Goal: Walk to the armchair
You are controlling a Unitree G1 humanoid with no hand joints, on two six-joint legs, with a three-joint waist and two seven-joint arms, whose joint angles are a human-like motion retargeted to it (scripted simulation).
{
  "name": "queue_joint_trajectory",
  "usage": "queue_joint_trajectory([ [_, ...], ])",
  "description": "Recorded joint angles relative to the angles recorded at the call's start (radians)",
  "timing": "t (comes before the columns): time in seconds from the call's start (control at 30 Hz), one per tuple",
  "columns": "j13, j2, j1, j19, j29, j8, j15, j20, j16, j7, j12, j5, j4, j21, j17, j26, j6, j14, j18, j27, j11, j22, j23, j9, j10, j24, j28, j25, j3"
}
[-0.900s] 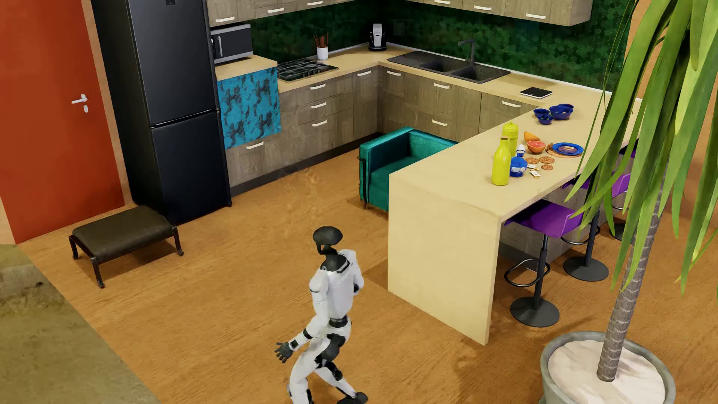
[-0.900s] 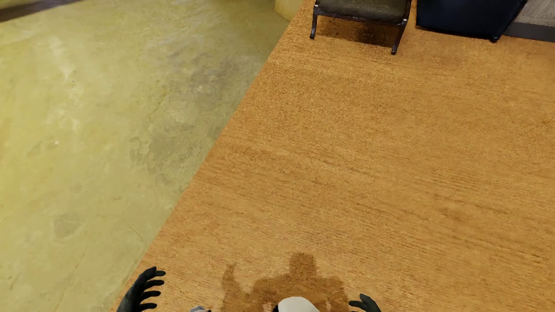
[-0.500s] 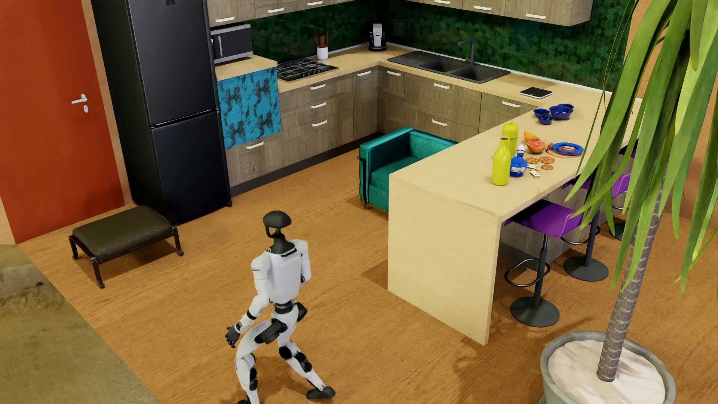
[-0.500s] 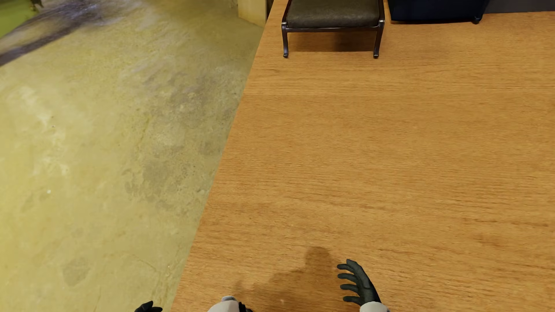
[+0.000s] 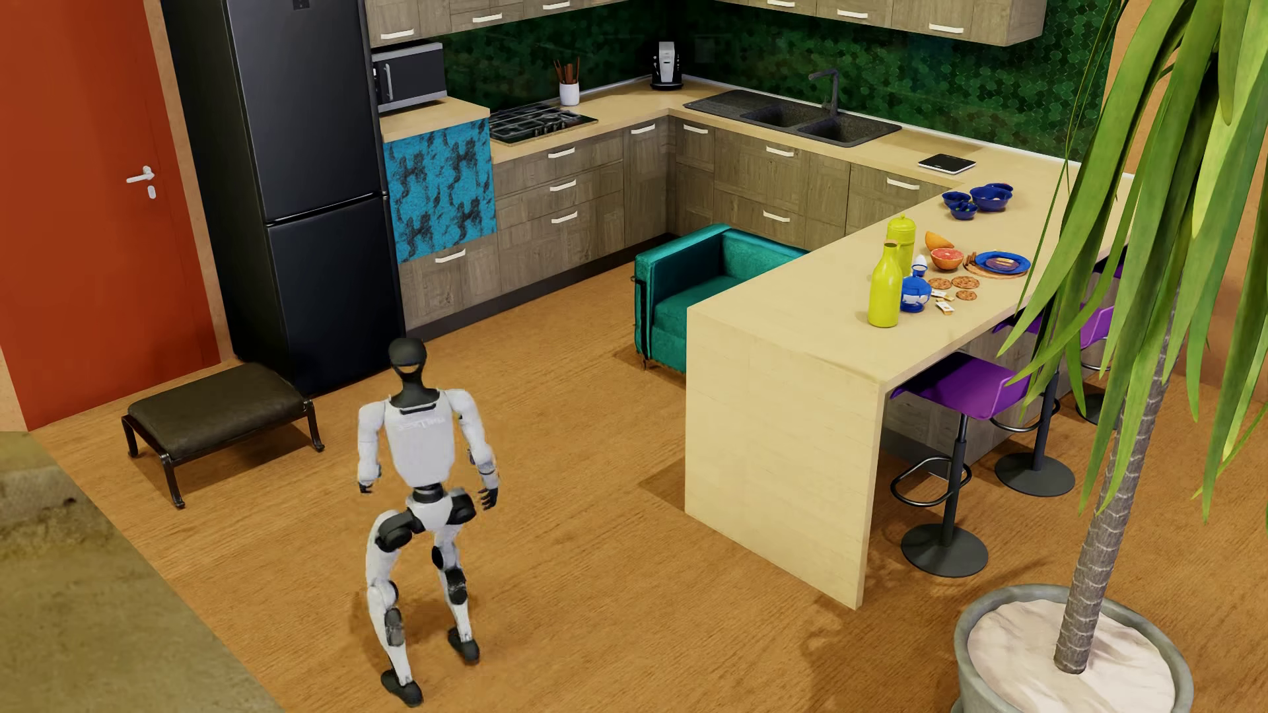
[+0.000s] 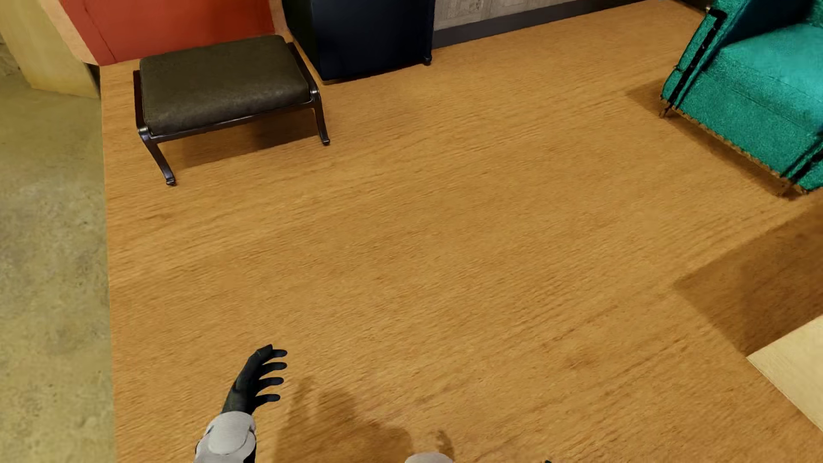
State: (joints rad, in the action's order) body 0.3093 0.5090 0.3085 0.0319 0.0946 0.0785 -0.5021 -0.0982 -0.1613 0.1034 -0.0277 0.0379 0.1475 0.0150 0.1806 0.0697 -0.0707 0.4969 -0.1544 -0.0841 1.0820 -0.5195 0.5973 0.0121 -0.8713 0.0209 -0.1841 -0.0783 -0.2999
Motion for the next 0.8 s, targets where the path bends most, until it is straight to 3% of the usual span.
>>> queue_joint_trajectory([
  [0.03, 0.018, -0.038, 0.069, 0.036, -0.022, -0.022, -0.055, -0.014, 0.047, -0.043, 0.059, 0.002, -0.011, 0.059, 0.023, -0.068, 0.002, -0.111, -0.023, 0.009, -0.1, -0.047, 0.096, 0.001, -0.195, 0.007, 0.009, 0.019, 0.028],
  [0.07, 0.005, -0.091, 0.152, 0.036, -0.055, -0.038, -0.085, -0.021, 0.074, -0.104, 0.036, -0.021, -0.052, 0.087, 0.04, -0.154, 0.038, -0.196, -0.038, -0.002, -0.125, -0.093, 0.163, 0.009, -0.356, -0.003, 0.038, 0.031, 0.066],
  [0.1, -0.009, -0.148, 0.242, 0.035, -0.093, -0.058, -0.1, -0.011, 0.046, -0.127, -0.037, -0.046, -0.088, 0.085, 0.029, -0.21, 0.08, -0.165, -0.046, -0.031, -0.173, -0.102, 0.143, 0.015, -0.409, -0.03, 0.083, 0.029, 0.113],
  [0.17, -0.076, -0.276, 0.374, 0.036, -0.19, -0.103, -0.133, 0.053, -0.004, -0.117, -0.182, -0.082, -0.094, 0.058, -0.013, -0.2, 0.144, -0.093, -0.058, -0.09, -0.239, -0.074, 0.061, 0.049, -0.237, -0.1, 0.165, 0.04, 0.219],
  [0.2, -0.131, -0.283, 0.415, 0.042, -0.225, -0.111, -0.111, 0.069, -0.038, -0.111, -0.217, -0.1, -0.088, 0.045, -0.023, -0.18, 0.173, -0.139, -0.07, -0.116, -0.162, -0.089, 0.02, 0.063, -0.11, -0.122, 0.185, 0.047, 0.239],
  [0.23, -0.169, -0.238, 0.403, 0.047, -0.23, -0.107, -0.023, 0.087, -0.069, -0.113, -0.219, -0.114, -0.074, 0.037, -0.027, -0.178, 0.19, -0.206, -0.086, -0.126, -0.007, -0.14, 0.003, 0.064, -0.005, -0.123, 0.181, 0.053, 0.224],
  [0.27, -0.193, -0.168, 0.362, 0.058, -0.204, -0.092, 0.132, 0.081, -0.111, -0.082, -0.197, -0.097, -0.061, 0.047, -0.031, -0.177, 0.162, -0.251, -0.053, -0.125, 0.159, -0.184, 0.027, 0.069, -0.009, -0.105, 0.154, 0.055, 0.182],
  [0.3, -0.158, -0.075, 0.306, 0.043, -0.147, -0.059, 0.223, 0.089, -0.137, -0.04, -0.14, -0.068, -0.053, 0.021, -0.029, -0.147, 0.109, -0.201, 0.052, -0.109, 0.255, -0.147, 0.056, 0.075, -0.008, -0.074, 0.111, 0.053, 0.145],
  [0.33, -0.09, -0.008, 0.239, 0.026, -0.088, -0.03, 0.148, 0.084, -0.123, -0.01, -0.064, -0.041, -0.046, 0.009, -0.008, -0.119, 0.058, -0.159, 0.129, -0.098, 0.239, -0.098, 0.033, 0.084, 0.002, -0.039, 0.063, 0.06, 0.086],
  [0.4, 0.021, 0.049, 0.155, -0.01, -0.042, -0.037, 0.008, 0.025, -0.039, 0.013, 0.047, 0.025, -0.02, -0.013, 0.006, -0.116, -0.022, -0.095, 0.011, -0.077, -0.051, -0.018, 0.037, 0.048, -0.044, 0.006, -0.001, 0.108, 0.011],
  [0.43, 0.043, 0.001, 0.202, 0.007, -0.067, -0.032, 0.011, -0.017, 0.023, -0.051, 0.074, 0.007, -0.014, 0.055, 0.014, -0.164, -0.022, -0.157, -0.013, -0.064, -0.11, -0.08, 0.118, 0.031, -0.203, 0.005, -0.003, 0.124, 0.026],
  [0.47, 0.022, -0.052, 0.246, 0.009, -0.088, -0.039, -0.018, -0.081, 0.026, -0.106, 0.029, -0.028, -0.025, 0.098, 0.028, -0.206, -0.002, -0.222, -0.023, -0.064, -0.134, -0.091, 0.162, 0.025, -0.297, -0.008, 0.015, 0.115, 0.051],
  [0.5, -0.011, -0.118, 0.28, 0.006, -0.105, -0.056, -0.036, -0.043, 0.037, -0.127, -0.047, -0.058, -0.05, 0.082, 0.026, -0.241, 0.028, -0.197, -0.027, -0.071, -0.174, -0.105, 0.132, 0.032, -0.304, -0.037, 0.051, 0.082, 0.095],
  [0.57, -0.049, -0.198, 0.326, -0.002, -0.147, -0.086, -0.094, 0.055, -0.019, -0.121, -0.173, -0.101, -0.072, 0.049, -0.042, -0.237, 0.087, -0.104, -0.031, -0.039, -0.175, -0.105, 0.004, 0.026, -0.1, -0.108, 0.134, 0.013, 0.18],
  [0.6, -0.111, -0.172, 0.291, 0.025, -0.144, -0.101, -0.066, 0.075, -0.06, -0.099, -0.205, -0.101, -0.071, 0.053, -0.069, -0.229, 0.083, -0.114, 0.029, -0.011, -0.037, -0.157, 0.008, 0.027, -0.098, -0.119, 0.153, -0.01, 0.169],
  [0.63, -0.14, -0.108, 0.243, 0.055, -0.112, -0.085, 0.034, 0.064, -0.09, -0.053, -0.206, -0.074, -0.066, 0.073, -0.055, -0.171, 0.061, -0.076, 0.138, 0.021, 0.097, -0.146, 0.054, 0.018, -0.085, -0.106, 0.149, -0.03, 0.152],
  [0.67, -0.124, -0.058, 0.184, 0.095, -0.067, -0.043, 0.09, 0.04, -0.091, -0.017, -0.188, -0.035, -0.056, 0.048, -0.047, -0.102, 0.042, -0.044, 0.111, 0.04, 0.154, -0.118, 0.071, 0.01, -0.06, -0.08, 0.127, -0.048, 0.126],
  [0.7, -0.088, -0.018, 0.114, 0.106, -0.025, -0.008, 0.084, 0.032, -0.065, 0.016, -0.156, -0.001, -0.055, 0.029, -0.042, -0.056, 0.022, -0.022, 0.117, 0.035, 0.154, -0.12, 0.048, -0.003, -0.013, -0.051, 0.095, -0.054, 0.075],
  [0.73, -0.058, 0.014, 0.046, 0.063, -0.009, 0.012, 0.039, 0.027, -0.041, 0.043, -0.087, 0.006, -0.044, 0.008, -0.036, -0.002, 0.009, 0.003, 0.105, 0.013, 0.112, -0.068, 0.017, -0.001, 0.024, -0.018, 0.064, -0.048, 0.035],
  [0.77, -0.028, 0.04, -0.013, 0.016, -0.018, 0.015, -0.001, 0.008, -0.03, 0.062, -0.01, 0.0, -0.03, 0.003, -0.025, 0.011, -0.001, 0.029, 0.09, -0.008, 0.058, -0.038, 0.0, -0.005, 0.051, 0.011, 0.038, -0.037, -0.003],
  [0.8, 0.001, 0.054, -0.042, -0.017, -0.05, 0.008, -0.009, -0.003, -0.002, 0.066, 0.048, -0.007, -0.02, 0.022, -0.007, -0.02, -0.011, 0.04, 0.067, -0.026, -0.032, -0.008, -0.01, -0.004, 0.005, 0.034, 0.021, -0.023, -0.016],
])
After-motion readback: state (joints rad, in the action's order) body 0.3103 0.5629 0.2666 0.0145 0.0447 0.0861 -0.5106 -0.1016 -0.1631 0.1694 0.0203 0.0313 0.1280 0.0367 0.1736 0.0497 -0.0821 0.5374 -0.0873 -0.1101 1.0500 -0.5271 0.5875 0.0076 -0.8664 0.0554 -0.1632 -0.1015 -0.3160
